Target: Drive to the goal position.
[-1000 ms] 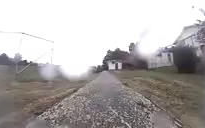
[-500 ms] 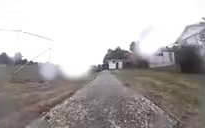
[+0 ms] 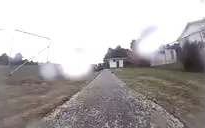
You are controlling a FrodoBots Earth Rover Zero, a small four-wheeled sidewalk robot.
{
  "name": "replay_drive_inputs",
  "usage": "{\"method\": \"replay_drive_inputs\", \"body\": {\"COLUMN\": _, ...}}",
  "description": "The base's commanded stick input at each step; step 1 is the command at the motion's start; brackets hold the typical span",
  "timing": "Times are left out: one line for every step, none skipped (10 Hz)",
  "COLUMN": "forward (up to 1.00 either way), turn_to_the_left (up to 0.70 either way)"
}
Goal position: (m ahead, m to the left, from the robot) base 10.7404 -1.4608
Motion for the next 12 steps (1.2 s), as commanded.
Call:
{"method": "replay_drive_inputs", "body": {"forward": 0.85, "turn_to_the_left": 0.00}}
{"method": "replay_drive_inputs", "body": {"forward": 0.85, "turn_to_the_left": 0.00}}
{"method": "replay_drive_inputs", "body": {"forward": 0.85, "turn_to_the_left": 0.00}}
{"method": "replay_drive_inputs", "body": {"forward": 0.85, "turn_to_the_left": 0.00}}
{"method": "replay_drive_inputs", "body": {"forward": 0.85, "turn_to_the_left": 0.00}}
{"method": "replay_drive_inputs", "body": {"forward": 0.85, "turn_to_the_left": 0.00}}
{"method": "replay_drive_inputs", "body": {"forward": 0.85, "turn_to_the_left": 0.00}}
{"method": "replay_drive_inputs", "body": {"forward": 0.85, "turn_to_the_left": 0.00}}
{"method": "replay_drive_inputs", "body": {"forward": 0.85, "turn_to_the_left": 0.00}}
{"method": "replay_drive_inputs", "body": {"forward": 0.85, "turn_to_the_left": 0.00}}
{"method": "replay_drive_inputs", "body": {"forward": 0.85, "turn_to_the_left": -0.13}}
{"method": "replay_drive_inputs", "body": {"forward": 0.85, "turn_to_the_left": -0.27}}
